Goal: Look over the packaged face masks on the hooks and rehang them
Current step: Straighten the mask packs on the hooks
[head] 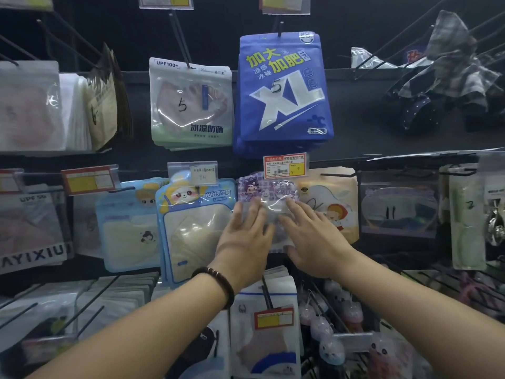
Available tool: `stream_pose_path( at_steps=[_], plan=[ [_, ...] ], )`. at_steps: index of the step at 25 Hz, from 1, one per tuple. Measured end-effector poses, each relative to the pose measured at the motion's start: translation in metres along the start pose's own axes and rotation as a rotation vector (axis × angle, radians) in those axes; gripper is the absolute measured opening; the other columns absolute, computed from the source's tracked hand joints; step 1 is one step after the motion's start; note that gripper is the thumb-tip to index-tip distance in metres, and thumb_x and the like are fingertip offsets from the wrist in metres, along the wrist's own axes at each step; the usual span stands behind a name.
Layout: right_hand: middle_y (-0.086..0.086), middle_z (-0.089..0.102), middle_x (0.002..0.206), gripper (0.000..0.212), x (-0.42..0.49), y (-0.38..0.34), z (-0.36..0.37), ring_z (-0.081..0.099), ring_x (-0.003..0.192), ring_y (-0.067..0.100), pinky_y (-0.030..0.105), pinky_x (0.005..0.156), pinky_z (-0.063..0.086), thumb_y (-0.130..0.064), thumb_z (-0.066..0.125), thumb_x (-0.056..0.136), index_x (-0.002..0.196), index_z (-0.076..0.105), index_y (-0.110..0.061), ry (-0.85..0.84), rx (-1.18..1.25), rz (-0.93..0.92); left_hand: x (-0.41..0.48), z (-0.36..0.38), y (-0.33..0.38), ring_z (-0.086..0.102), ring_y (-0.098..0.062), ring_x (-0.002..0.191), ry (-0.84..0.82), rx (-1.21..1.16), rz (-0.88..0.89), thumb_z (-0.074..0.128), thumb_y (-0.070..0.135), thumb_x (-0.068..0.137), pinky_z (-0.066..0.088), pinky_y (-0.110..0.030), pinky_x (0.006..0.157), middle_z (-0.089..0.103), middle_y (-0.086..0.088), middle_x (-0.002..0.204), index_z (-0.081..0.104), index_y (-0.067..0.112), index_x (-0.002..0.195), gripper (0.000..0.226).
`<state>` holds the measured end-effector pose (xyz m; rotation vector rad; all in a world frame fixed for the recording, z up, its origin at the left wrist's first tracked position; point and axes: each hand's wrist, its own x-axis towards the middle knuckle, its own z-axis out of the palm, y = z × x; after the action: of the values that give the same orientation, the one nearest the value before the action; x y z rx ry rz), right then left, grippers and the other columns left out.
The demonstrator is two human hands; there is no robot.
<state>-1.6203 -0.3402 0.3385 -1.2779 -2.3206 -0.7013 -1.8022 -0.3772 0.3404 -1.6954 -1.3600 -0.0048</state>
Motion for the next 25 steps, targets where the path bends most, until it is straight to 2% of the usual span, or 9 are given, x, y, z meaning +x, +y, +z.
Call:
stream_pose_path(
  at_steps=[3,6,8,10,13,16,19,22,25],
  plan=[
    [0.012,0.033,0.170,0.064,-0.016,-0.016,-0.020,0.031,0.159,0.033,0.050,0.126,0.040,-0.038,0.061,0.100,0.158,0.039,-0.023,0.110,0.087,-0.012,-0.042,-0.004,-0.014,-0.006,-0.041,0.165,0.121,-0.119,-0.033,0.056,0.050,0.100,-0.005,-0.063,0.125,0.002,-0.023,0.178,0.029,0.019,0.165,0.077],
    [0.014,0.052,0.147,0.061,-0.032,-0.041,-0.030,0.050,0.139,0.035,0.050,0.108,0.056,-0.036,0.063,0.093,0.148,0.053,-0.014,0.271,0.035,-0.116,-0.093,0.008,-0.044,0.027,-0.041,0.161,0.279,-0.217,-0.064,0.073,0.047,0.085,0.021,-0.062,0.124,0.030,-0.022,0.173,0.059,0.021,0.148,0.069],
    [0.017,0.057,0.147,0.064,-0.040,-0.061,-0.027,0.055,0.137,0.039,0.050,0.106,0.056,-0.040,0.065,0.090,0.147,0.057,-0.013,0.313,-0.015,-0.178,-0.119,0.026,-0.064,0.039,-0.045,0.152,0.310,-0.228,-0.107,0.078,0.042,0.081,0.032,-0.062,0.119,0.043,-0.023,0.163,0.065,0.022,0.142,0.065],
    [0.021,0.053,0.154,0.069,-0.038,-0.077,-0.021,0.052,0.143,0.040,0.052,0.112,0.052,-0.043,0.066,0.088,0.150,0.056,-0.014,0.296,-0.079,-0.230,-0.133,0.041,-0.080,0.042,-0.048,0.147,0.243,-0.225,-0.158,0.084,0.042,0.077,0.036,-0.063,0.115,0.046,-0.024,0.158,0.064,0.025,0.144,0.072],
    [0.025,0.030,0.172,0.079,-0.026,-0.091,-0.008,0.033,0.159,0.042,0.054,0.124,0.038,-0.048,0.063,0.093,0.161,0.044,-0.015,0.220,-0.109,-0.245,-0.140,0.056,-0.091,0.037,-0.047,0.151,0.133,-0.212,-0.182,0.087,0.046,0.074,0.035,-0.064,0.115,0.035,-0.023,0.167,0.056,0.028,0.153,0.087],
    [0.023,0.012,0.179,0.086,-0.014,-0.093,0.003,0.018,0.165,0.041,0.055,0.130,0.026,-0.052,0.060,0.095,0.168,0.031,-0.017,0.174,-0.103,-0.211,-0.140,0.062,-0.098,0.035,-0.046,0.155,0.121,-0.217,-0.170,0.082,0.048,0.077,0.038,-0.064,0.116,0.027,-0.023,0.172,0.050,0.027,0.157,0.088],
    [0.025,0.013,0.178,0.091,-0.002,-0.095,0.007,0.022,0.164,0.042,0.055,0.129,0.027,-0.055,0.064,0.093,0.167,0.032,-0.015,0.141,-0.113,-0.170,-0.135,0.066,-0.101,0.030,-0.045,0.158,0.113,-0.228,-0.158,0.079,0.047,0.080,0.037,-0.064,0.119,0.021,-0.023,0.175,0.046,0.027,0.160,0.089],
    [0.026,0.007,0.178,0.089,0.012,-0.098,0.012,0.016,0.166,0.042,0.057,0.130,0.030,-0.054,0.058,0.096,0.169,0.029,-0.013,0.082,-0.096,-0.157,-0.128,0.071,-0.101,0.026,-0.042,0.161,0.086,-0.266,-0.167,0.080,0.047,0.077,0.035,-0.063,0.123,0.018,-0.022,0.176,0.046,0.028,0.161,0.093],
    [0.031,0.019,0.175,0.089,0.027,-0.100,0.017,0.025,0.162,0.045,0.058,0.127,0.035,-0.052,0.065,0.093,0.166,0.037,-0.009,0.053,-0.097,-0.118,-0.117,0.076,-0.102,0.022,-0.041,0.163,0.051,-0.286,-0.164,0.079,0.045,0.078,0.029,-0.062,0.127,0.013,-0.024,0.177,0.041,0.026,0.164,0.096]
  ],
)
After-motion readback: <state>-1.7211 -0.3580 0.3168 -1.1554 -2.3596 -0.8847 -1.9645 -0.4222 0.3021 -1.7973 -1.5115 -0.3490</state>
